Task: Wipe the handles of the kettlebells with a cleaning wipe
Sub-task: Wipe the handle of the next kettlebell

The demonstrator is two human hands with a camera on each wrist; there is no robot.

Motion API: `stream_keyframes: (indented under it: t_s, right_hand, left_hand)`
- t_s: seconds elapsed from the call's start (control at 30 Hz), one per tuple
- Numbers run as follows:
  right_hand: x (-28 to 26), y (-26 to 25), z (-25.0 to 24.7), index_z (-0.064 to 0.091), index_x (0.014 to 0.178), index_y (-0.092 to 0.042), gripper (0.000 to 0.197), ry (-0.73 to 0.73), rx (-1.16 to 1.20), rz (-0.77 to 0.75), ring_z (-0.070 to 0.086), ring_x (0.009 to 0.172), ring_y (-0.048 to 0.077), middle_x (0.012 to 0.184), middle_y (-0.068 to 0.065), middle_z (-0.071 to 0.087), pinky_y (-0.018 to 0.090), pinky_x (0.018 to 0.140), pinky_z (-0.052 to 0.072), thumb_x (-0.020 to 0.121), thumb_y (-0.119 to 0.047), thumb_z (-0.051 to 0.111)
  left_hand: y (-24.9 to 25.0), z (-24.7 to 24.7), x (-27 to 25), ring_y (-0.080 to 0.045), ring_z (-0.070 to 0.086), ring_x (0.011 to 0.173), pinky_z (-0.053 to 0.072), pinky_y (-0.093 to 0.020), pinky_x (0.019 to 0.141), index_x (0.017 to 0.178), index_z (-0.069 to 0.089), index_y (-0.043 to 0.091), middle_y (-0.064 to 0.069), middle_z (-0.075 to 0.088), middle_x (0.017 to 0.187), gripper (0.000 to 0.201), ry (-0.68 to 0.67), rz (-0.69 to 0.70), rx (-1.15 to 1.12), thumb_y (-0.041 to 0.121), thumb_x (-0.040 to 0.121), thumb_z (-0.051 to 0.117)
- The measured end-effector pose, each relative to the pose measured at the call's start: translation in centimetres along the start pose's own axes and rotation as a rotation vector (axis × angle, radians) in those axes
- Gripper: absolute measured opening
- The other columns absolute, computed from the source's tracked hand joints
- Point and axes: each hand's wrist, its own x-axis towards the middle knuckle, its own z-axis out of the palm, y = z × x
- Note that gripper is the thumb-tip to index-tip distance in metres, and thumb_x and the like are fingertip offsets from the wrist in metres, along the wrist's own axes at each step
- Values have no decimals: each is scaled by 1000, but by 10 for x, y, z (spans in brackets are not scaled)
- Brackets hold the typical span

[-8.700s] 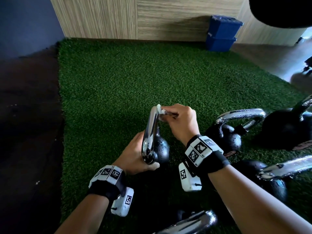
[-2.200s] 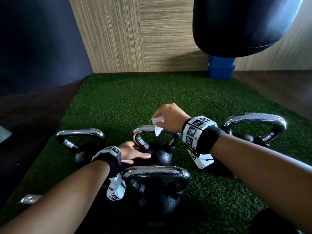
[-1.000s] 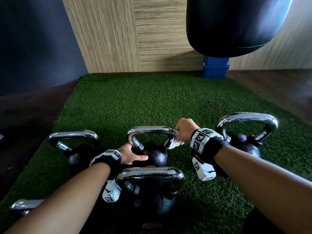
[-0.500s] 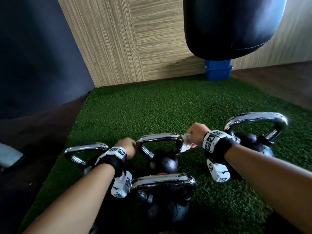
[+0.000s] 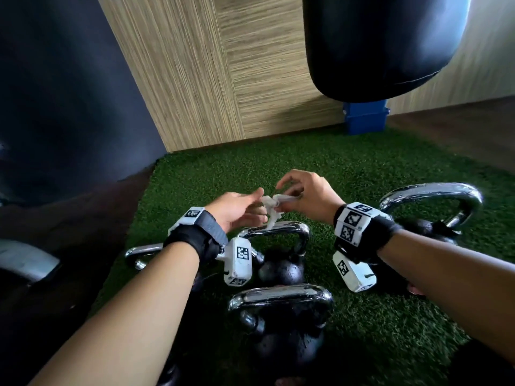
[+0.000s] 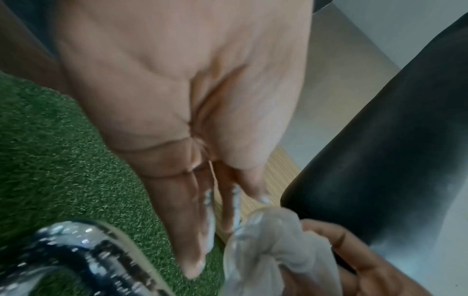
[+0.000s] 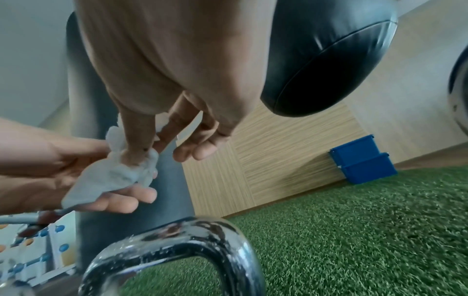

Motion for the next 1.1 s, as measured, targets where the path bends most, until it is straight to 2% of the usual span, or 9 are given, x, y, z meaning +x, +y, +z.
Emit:
stream_keyframes:
  t_s: [0.17,0.3,0.47,0.57,0.67,0.73,0.83,0.97,1.1]
  right_hand:
    - [-6,-1,15,65,93,-25,32,112,-81,-58,66,72,-1,82,-12,72,5,61,45,70,-23,88]
    - [-6,2,21,66,95,-18,32,209,-161,-141,55,82,12,92,-1,62,23,75,47,70,-23,86]
    - [-8,24,14,62,110,-19,47,145,-106,-87,49,108,24,107,-1,52,38,92,40,66,-34,58]
    - [-15,58,13,62,105,-20,32,183,-185,198,59,89,18,100,-2,62,27,75,45,75,-7,59]
    - [-31,91,28,62,118,-15,37,-234,-69,499,59,60,11,87,3,71,23,49,48,84,-2,69]
    - [-45,105,43,57,125,-17,55,-348,-1,528,65,70,16,91,4,71,28,55,54,77,-14,84]
    - [-54,111,64,63,123,-24,61,-294,65,516,71,96,23,107,4,73,39,76,61,70,-34,90]
    - [-57,118,78,70,118,-22,56,-171,40,532,71,94,27,103,7,75,48,85,59,69,-37,90]
    - [-60,124,80,69,120,-32,57,-146,12,517,71,94,24,101,3,75,42,83,60,68,-42,90]
  left_hand:
    - [-22,-3,2,-17,76,69,63,-26,65,90,78,7,-11,79,84,14,-130,48,-79,13,95,66]
    - [-23,-2,8,-12,74,67,60,-20,64,97,78,11,-6,79,83,9,-77,167,4,9,90,72]
    - [-20,-11,17,-19,74,101,56,-38,99,108,79,17,-3,79,102,31,151,359,286,24,79,86]
    - [-25,-17,18,5,72,87,57,-20,84,101,81,33,20,78,91,26,221,444,583,39,76,87]
    - [-24,-14,18,25,60,70,42,2,61,100,81,35,24,74,90,26,239,540,830,43,76,86]
    - [-19,-9,18,20,58,66,40,3,57,100,81,34,17,76,95,28,185,534,926,43,75,88]
    - [-23,-3,17,10,61,72,43,-5,63,105,81,32,11,78,103,32,89,520,1100,42,75,88]
    - [-47,2,10,-6,71,95,50,-16,84,114,77,28,6,77,114,30,108,615,1136,34,84,81]
    - [-61,-18,6,-6,72,85,58,-22,81,110,79,31,6,78,106,23,249,632,1045,33,87,78]
